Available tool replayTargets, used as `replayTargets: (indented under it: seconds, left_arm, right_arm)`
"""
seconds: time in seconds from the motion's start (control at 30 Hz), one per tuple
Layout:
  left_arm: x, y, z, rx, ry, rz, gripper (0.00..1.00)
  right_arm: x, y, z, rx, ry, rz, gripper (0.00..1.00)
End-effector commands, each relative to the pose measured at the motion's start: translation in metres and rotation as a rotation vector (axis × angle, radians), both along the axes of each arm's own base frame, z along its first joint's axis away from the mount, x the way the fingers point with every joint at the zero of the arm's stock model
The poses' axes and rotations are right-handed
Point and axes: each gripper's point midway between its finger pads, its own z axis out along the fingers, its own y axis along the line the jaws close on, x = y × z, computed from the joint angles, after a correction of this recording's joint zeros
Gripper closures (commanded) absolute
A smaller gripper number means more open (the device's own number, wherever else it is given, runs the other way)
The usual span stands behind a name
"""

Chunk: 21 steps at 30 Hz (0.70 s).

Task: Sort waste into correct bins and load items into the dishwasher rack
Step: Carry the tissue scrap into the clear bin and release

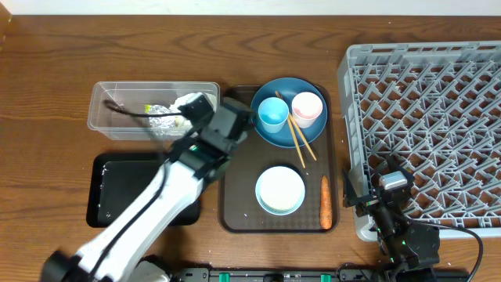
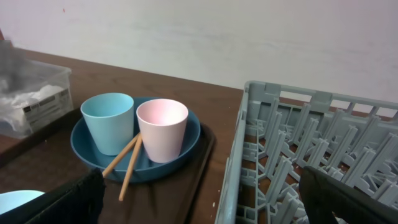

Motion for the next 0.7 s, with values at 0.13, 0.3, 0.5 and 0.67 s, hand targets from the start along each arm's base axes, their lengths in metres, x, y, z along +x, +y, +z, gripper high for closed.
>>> replayTargets:
  seconds: [0.13, 0.3, 0.5, 0.67]
  left_arm:
    - [0.019, 0.061, 0.029, 0.12, -0.112, 0.135, 0.94]
    - [0.041, 0.096, -0.004, 0.18, -0.043, 0.213, 0.91]
    - [0.054, 0.111, -0.025, 0.183, 0.008, 0.173, 0.35]
    - [0.058, 0.098, 0.013, 0.211, -0.083, 0.015, 0.19]
  right_arm:
    - [0.0, -0.001, -0.001, 0.012, 0.005, -0.005, 0.01]
    - [0.0, -0.001, -0.001, 0.012, 0.005, -0.005, 0.01]
    - [0.0, -0.001, -0.001, 0.012, 0.005, -0.005, 0.01]
    - [0.0, -0.001, -0.001, 0.012, 0.005, -0.005, 0.01]
